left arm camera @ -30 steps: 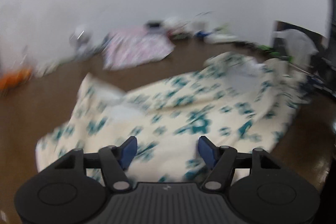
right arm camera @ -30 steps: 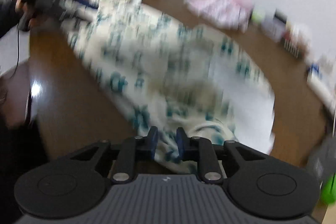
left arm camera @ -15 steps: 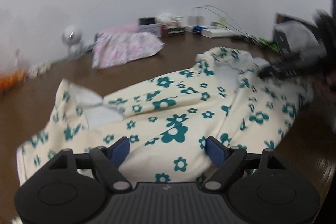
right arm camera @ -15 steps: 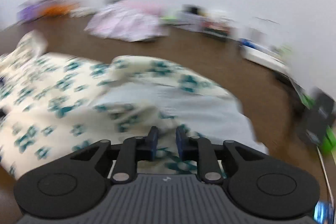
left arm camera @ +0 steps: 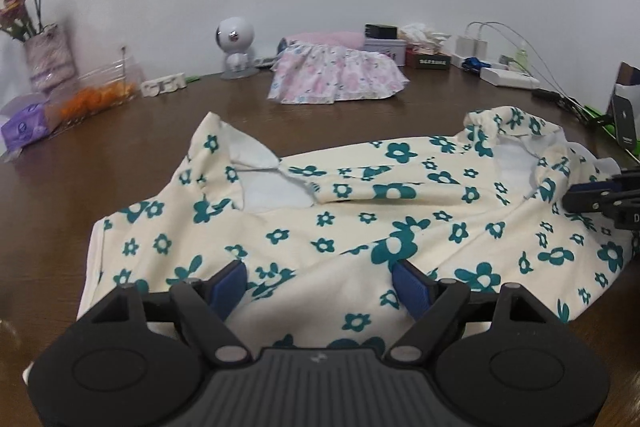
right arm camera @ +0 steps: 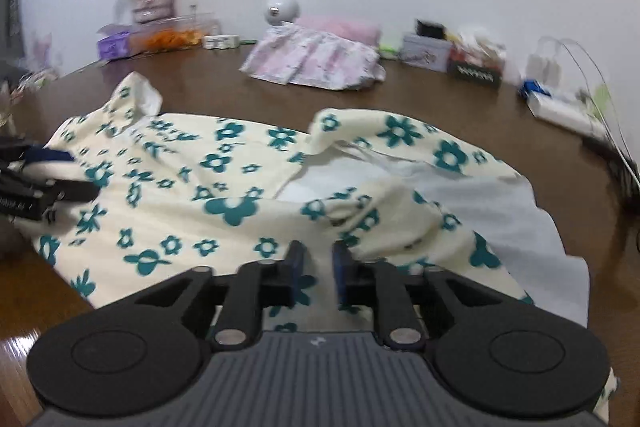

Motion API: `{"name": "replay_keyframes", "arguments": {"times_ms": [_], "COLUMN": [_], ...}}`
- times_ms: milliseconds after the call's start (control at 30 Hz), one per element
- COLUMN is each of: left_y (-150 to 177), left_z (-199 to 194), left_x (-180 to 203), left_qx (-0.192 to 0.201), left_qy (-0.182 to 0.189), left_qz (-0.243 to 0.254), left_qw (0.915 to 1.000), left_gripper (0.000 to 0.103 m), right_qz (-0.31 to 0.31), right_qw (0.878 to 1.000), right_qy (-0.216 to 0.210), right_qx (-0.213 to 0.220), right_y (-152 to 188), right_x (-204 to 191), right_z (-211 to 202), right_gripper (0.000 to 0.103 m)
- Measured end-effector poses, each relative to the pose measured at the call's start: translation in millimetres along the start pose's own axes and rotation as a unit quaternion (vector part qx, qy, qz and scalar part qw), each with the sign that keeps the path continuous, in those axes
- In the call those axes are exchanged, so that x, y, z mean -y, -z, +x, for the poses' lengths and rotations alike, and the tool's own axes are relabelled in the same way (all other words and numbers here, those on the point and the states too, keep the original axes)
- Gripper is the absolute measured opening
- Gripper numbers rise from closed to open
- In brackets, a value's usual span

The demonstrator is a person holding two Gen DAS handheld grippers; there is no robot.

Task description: Fold clothes

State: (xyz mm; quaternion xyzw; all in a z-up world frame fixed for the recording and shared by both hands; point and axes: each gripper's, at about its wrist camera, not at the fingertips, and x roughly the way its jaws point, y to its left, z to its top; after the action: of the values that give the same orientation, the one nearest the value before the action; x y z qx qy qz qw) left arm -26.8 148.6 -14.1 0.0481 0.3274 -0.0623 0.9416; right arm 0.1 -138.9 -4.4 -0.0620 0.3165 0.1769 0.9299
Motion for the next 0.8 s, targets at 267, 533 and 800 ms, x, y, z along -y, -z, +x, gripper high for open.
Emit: {"name": "replay_keyframes", "arguments": {"times_ms": [267,533,800], "left_y": [-7,-11,3], "left_z": [-17,3,-4], "left_x": [-5,-2,-15], "left_qx": [0.023,-0.01,0.003], "left_qy": [-0.011,0.009,-0.021], "left_qz": [-0.021,0.006,-0.061], "left_qw": [0.9995,0.9999,0.9979], "left_gripper": [0.078,0.004,0.002], "right_qz": [0.024,-0.009,-0.018], "right_qw": [0.999,1.0,1.0], "right_qy": [-0.017,-0.023,-0.019], "right_qx": [0.043,0.0,-0.002], "right_y": [0,12,23], "right_x": [10,-5,-4], "right_z": [-20,-7,-18], "right_gripper": [0.023,0.032,0.033]}}
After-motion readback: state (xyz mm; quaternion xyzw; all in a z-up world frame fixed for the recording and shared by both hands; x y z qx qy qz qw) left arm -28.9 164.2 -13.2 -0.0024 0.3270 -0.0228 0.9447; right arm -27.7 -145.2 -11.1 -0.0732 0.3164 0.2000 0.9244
